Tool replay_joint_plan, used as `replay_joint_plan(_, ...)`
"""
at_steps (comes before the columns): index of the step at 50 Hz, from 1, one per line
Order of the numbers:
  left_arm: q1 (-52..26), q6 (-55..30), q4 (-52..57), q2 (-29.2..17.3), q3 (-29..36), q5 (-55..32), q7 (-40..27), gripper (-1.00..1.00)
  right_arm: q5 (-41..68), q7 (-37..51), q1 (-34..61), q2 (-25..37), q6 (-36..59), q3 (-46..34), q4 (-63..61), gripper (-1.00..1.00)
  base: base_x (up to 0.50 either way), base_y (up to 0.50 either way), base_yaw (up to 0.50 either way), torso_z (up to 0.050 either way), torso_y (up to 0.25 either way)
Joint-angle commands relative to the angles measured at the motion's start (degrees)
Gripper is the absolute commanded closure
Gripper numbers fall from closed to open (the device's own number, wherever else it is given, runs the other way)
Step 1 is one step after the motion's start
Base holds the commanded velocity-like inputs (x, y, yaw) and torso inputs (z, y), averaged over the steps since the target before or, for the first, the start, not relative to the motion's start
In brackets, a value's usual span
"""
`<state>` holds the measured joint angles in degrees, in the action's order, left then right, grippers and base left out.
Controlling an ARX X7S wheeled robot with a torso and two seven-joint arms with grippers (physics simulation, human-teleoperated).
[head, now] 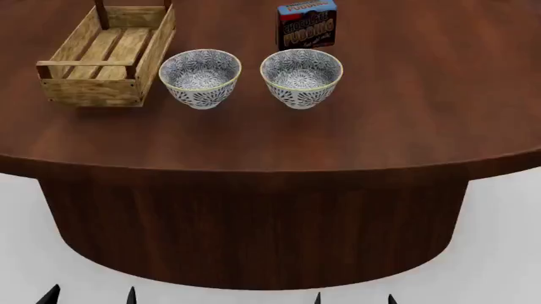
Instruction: Stack the left bowl on the right bowl and place them in the tray.
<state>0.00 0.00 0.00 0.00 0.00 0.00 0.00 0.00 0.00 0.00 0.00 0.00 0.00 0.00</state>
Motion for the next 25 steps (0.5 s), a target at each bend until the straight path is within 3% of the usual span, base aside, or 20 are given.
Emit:
replay_joint_plan(1,-0.2,0.5,-0.6,-1.0,1.1,-1.0,-1.1,-1.00,2.3,2.8,0.3,2.3,-0.7,-2.8,0.9,-1.00,0.00,0.00,0.00,0.000,0.000)
replay_joint_plan(5,0.4,-2.9,2.7,-1.5,0.8,-5.5,-1.1,-1.00,0.0,4.0,1.0,3.3,3.8,-4.5,-2.9,-1.00,0.00,0.00,0.00,0.000,0.000)
replay_joint_plan(11,-0.7,-9.4,9.0,-3.4,1.8,-3.8,-4.1,-1.00,0.1,4.4,3.7,5.2,15.0,-4.6,-13.7,-1.00,0.00,0.00,0.00,0.000,0.000)
replay_joint_plan(17,-3.4,-19.5,18.2,-5.0,-0.4,-6.0,-5.8,-1.00,-1.0,4.7,6.8,7.7,31.3,-3.6,-27.9,-1.00,0.00,0.00,0.00,0.000,0.000)
replay_joint_plan(25,-6.6,-34.0,32.0,-7.7,-2.6,-9.0,-7.0,-1.00,0.3,4.7,9.8,8.6,41.7,-1.9,-37.0,-1.00,0.00,0.00,0.00,0.000,0.000)
